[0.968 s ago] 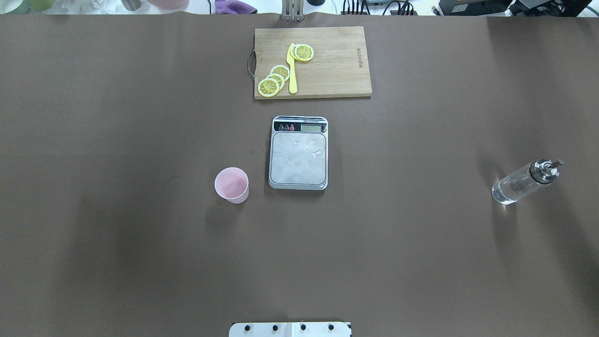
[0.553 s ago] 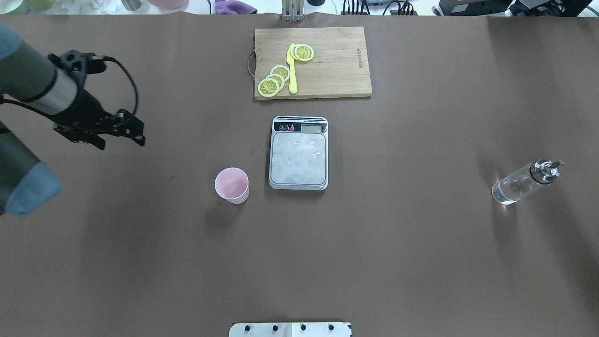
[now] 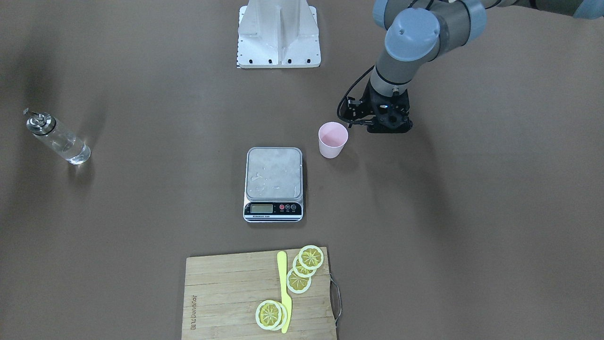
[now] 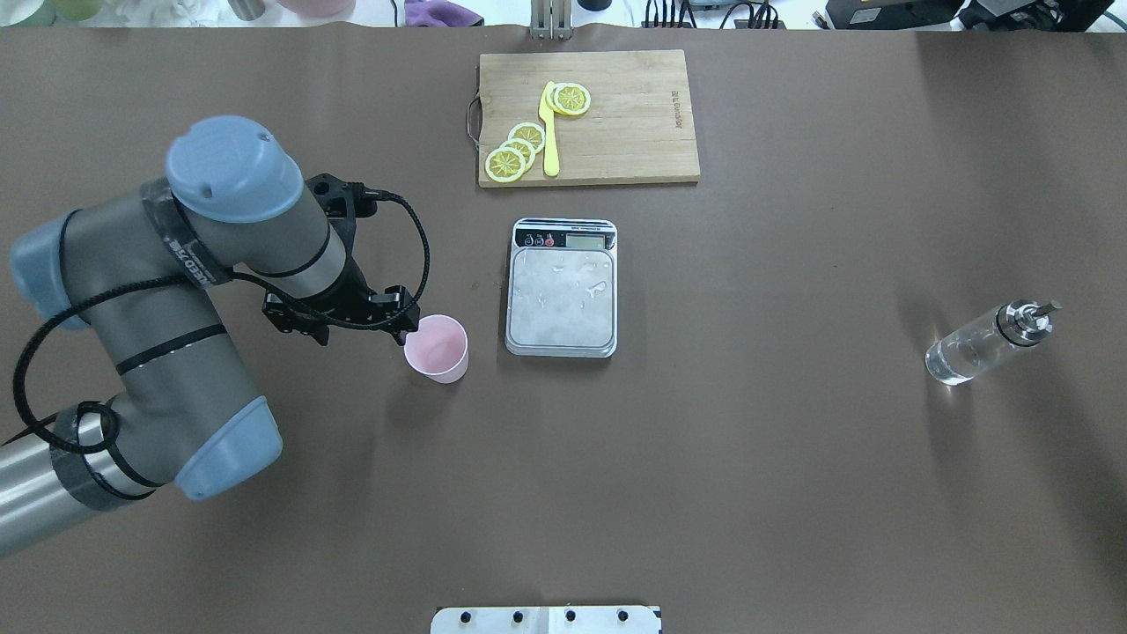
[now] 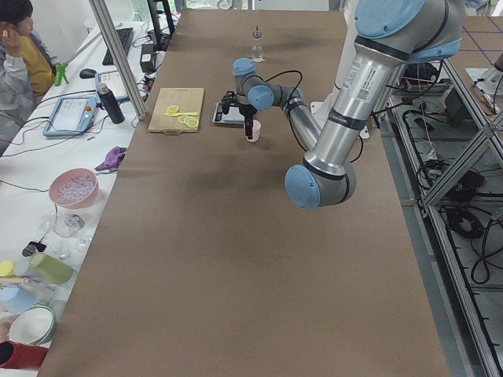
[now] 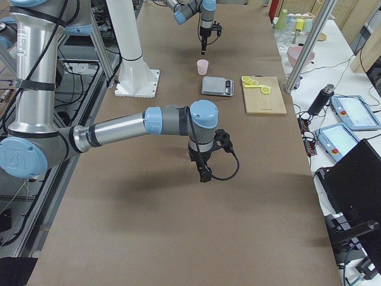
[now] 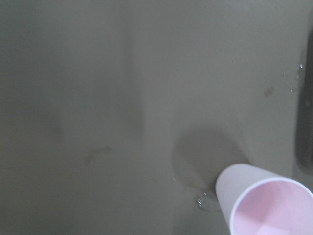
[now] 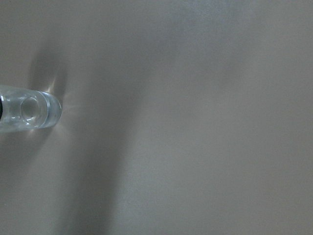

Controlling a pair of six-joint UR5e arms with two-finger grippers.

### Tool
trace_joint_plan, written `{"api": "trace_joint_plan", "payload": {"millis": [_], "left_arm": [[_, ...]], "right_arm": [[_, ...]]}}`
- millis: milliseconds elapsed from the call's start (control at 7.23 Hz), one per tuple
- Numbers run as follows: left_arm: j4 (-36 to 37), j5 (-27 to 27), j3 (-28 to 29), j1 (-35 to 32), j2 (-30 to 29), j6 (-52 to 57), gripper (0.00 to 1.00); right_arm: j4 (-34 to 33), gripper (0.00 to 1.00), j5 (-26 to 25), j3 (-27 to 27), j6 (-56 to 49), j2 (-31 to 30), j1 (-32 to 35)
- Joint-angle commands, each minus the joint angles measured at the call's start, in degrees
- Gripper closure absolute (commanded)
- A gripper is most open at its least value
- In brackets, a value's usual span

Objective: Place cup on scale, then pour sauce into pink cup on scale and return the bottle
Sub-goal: 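Reach the left gripper to the pink cup and grasp it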

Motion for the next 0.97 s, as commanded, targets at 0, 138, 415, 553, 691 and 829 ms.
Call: {"api": "trace_joint_plan", "payload": {"millis": [0,138,415,553,691,829], "left_arm": [[-0.4,0.6,1.6,1.6,-0.9,-0.5,0.08],[-0.4,1.5,2.4,2.1,-1.6,-0.7,0.08],[-1.8,1.6,4.9,2.2,-2.8,-0.8,0.11],[-2.1,1.6,5.5,2.2,-2.8,-0.8,0.2],[-2.1,1.8,5.9,2.3,-2.8,-0.8,0.39],[-2.1,2.3,6.0,2.7,-2.8,-0.8,0.6]], "right_arm": [[0.0,0.0,-0.1,-0.2,0.0,0.0,0.0],[0.1,0.0,-0.1,-0.2,0.0,0.0,0.0],[0.1,0.0,-0.1,-0.4,0.0,0.0,0.0],[0.1,0.0,0.0,-0.7,0.0,0.0,0.0],[0.1,0.0,0.0,-1.0,0.0,0.0,0.0],[0.4,0.0,0.0,-1.8,-0.1,0.2,-0.1]]}}
